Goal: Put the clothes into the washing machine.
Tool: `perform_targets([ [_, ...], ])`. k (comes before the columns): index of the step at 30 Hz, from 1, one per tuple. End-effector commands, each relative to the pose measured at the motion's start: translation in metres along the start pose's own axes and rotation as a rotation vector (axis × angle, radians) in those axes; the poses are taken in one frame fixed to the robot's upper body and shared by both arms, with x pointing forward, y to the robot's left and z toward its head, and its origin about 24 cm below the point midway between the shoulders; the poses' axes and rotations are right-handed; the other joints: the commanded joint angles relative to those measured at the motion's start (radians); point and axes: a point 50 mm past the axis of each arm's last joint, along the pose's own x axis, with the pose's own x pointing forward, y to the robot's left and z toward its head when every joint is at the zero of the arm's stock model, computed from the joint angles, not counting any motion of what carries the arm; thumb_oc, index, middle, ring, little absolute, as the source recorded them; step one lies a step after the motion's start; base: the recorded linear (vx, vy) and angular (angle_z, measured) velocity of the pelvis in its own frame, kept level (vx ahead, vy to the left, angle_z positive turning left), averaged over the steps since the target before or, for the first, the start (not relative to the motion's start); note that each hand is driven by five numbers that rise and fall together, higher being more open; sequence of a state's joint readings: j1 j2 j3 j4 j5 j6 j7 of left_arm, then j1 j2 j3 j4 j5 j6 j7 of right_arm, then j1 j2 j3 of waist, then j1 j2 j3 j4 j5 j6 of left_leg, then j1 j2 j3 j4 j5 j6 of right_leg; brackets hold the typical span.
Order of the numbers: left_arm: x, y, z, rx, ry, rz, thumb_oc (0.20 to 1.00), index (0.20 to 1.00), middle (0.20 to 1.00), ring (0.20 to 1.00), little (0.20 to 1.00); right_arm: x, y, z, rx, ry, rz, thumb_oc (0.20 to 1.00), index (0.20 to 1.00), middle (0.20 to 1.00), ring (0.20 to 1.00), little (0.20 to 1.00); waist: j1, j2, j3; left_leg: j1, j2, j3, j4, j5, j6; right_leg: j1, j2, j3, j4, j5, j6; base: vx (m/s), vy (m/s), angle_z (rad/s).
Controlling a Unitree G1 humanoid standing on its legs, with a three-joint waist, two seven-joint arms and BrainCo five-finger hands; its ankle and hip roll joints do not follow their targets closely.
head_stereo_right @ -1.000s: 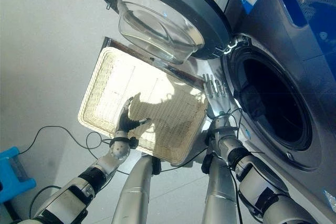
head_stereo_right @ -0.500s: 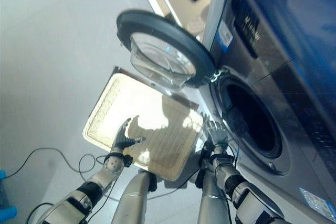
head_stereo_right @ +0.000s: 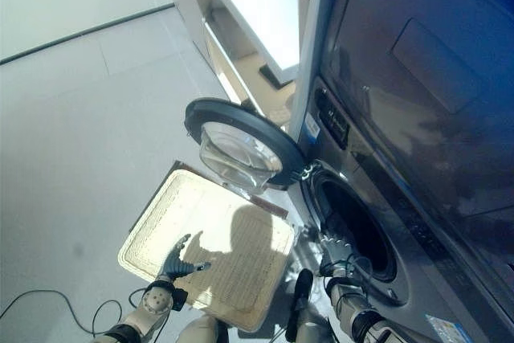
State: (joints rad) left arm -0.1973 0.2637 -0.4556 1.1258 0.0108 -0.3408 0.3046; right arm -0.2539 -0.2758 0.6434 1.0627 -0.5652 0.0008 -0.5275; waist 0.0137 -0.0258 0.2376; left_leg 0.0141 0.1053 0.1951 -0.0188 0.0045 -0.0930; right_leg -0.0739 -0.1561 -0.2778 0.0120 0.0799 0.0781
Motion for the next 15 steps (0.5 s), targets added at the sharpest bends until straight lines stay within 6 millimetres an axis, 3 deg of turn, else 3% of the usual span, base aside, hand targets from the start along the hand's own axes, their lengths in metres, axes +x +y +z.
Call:
perform_targets([
  [1,0.008,-0.001,0.013,0.025,-0.021,-0.006,1.0,1.0,1.0,1.0,1.0,0.014,-0.019,0.009,0.032,-0.042,-0.016,1.0,1.0,1.0,1.0,1.0,-0.003,-0.006,0.007,-0.027,-0.036,-0.005,0.001,0.023,0.019,0.054,0.009,0.046,0.036,-0.065,0.051,0.11,-0.026,0.05],
  [7,-0.002,-0.014,-0.008,0.088,0.059,-0.091,1.0,1.0,1.0,1.0,1.0,0.002,0.008,0.008,0.12,-0.013,0.168,1.0,1.0,1.0,1.0,1.0,-0.002,-0.016,-0.059,0.037,-0.038,-0.011,-0.047,0.029,0.019,0.116,0.01,0.063,-0.068,-0.012,0.058,0.1,-0.023,-0.06],
  [15,-0.005,-0.023,-0.014,0.103,0.1,-0.162,1.0,1.0,1.0,1.0,1.0,-0.008,0.031,0.012,0.259,0.026,0.395,1.0,1.0,1.0,1.0,1.0,0.0,-0.017,-0.107,0.067,-0.026,-0.028,-0.068,0.026,0.023,0.15,0.022,0.073,-0.069,-0.032,0.044,0.06,-0.028,-0.02],
])
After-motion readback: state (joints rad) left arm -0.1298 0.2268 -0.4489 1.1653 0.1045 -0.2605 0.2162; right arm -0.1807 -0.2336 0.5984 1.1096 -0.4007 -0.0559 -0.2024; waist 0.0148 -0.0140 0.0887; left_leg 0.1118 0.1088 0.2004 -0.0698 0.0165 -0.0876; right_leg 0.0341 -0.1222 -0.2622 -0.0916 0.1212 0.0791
